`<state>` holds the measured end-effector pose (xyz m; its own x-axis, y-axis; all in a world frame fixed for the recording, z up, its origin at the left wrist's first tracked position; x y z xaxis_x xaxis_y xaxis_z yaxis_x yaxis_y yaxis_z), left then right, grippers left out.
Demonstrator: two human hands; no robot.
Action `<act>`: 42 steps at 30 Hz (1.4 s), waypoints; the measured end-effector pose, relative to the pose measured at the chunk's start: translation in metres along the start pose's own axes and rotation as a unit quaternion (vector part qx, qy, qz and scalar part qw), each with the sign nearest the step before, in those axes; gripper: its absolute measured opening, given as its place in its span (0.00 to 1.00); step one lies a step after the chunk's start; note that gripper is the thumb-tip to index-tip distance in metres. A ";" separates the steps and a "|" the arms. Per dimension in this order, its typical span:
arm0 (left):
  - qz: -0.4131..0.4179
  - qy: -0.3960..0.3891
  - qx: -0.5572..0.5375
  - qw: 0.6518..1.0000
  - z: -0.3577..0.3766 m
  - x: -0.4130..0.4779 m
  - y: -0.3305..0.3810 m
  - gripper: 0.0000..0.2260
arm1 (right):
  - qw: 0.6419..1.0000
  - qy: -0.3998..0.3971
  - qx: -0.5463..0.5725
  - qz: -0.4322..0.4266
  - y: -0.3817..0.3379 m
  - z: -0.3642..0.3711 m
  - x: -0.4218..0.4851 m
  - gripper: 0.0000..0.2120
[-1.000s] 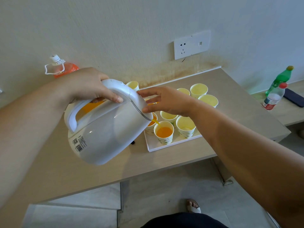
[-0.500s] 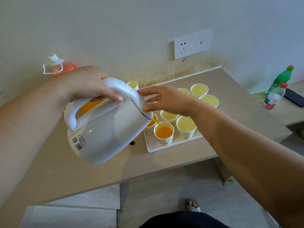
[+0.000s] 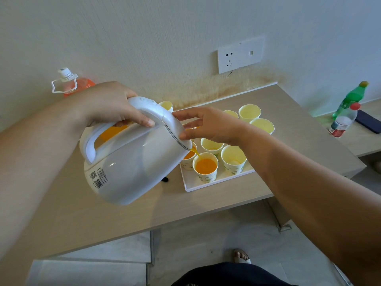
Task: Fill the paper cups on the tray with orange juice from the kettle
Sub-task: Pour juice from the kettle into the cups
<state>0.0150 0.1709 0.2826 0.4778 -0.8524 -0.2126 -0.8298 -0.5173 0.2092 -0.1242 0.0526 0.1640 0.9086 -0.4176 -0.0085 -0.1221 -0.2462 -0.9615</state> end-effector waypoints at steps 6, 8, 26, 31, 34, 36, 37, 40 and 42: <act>0.004 0.000 -0.007 1.000 0.001 0.002 0.000 0.16 | 1.000 0.000 0.001 0.004 0.001 0.000 0.000 0.30; 0.005 0.000 -0.004 1.000 0.002 0.003 0.000 0.16 | 1.000 -0.001 0.003 0.004 0.001 0.001 0.001 0.30; -0.007 -0.033 -0.044 0.998 0.022 0.015 -0.010 0.15 | 0.999 0.004 -0.015 0.031 0.013 0.004 -0.005 0.29; -0.034 -0.052 -0.103 0.993 0.040 0.014 -0.020 0.15 | 0.996 0.000 -0.069 0.047 0.017 0.005 -0.008 0.27; -0.052 -0.067 -0.173 0.981 0.051 0.012 -0.026 0.32 | 0.994 -0.014 -0.095 0.046 0.013 0.004 -0.011 0.26; -0.054 -0.054 -0.216 0.973 0.054 0.012 -0.033 0.43 | 0.993 -0.020 -0.111 0.043 0.009 0.002 -0.010 0.26; -0.053 -0.049 -0.240 0.968 0.056 0.013 -0.036 0.45 | 0.992 -0.021 -0.117 0.042 0.007 0.001 -0.009 0.26; -0.047 -0.042 -0.306 0.950 0.055 0.015 -0.038 0.49 | 0.991 -0.023 -0.123 0.035 -0.002 -0.006 -0.007 0.25; -0.041 -0.033 -0.324 0.945 0.050 0.016 -0.036 0.47 | 0.990 -0.018 -0.135 0.025 -0.009 -0.012 -0.005 0.23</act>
<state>0.0376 0.1798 0.2240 0.4966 -0.8117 -0.3076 -0.4294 -0.5377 0.7256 -0.1324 0.0466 0.1758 0.9119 -0.4046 -0.0688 -0.2655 -0.4537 -0.8507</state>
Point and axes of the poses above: each hand's wrist, its own x-axis towards the middle knuckle, its own z-axis out of the palm, y = z × x, the point moved 3 cm from there along x, towards the middle knuckle, and after that the axes turned 4 degrees about x, right-handed, at the moved point
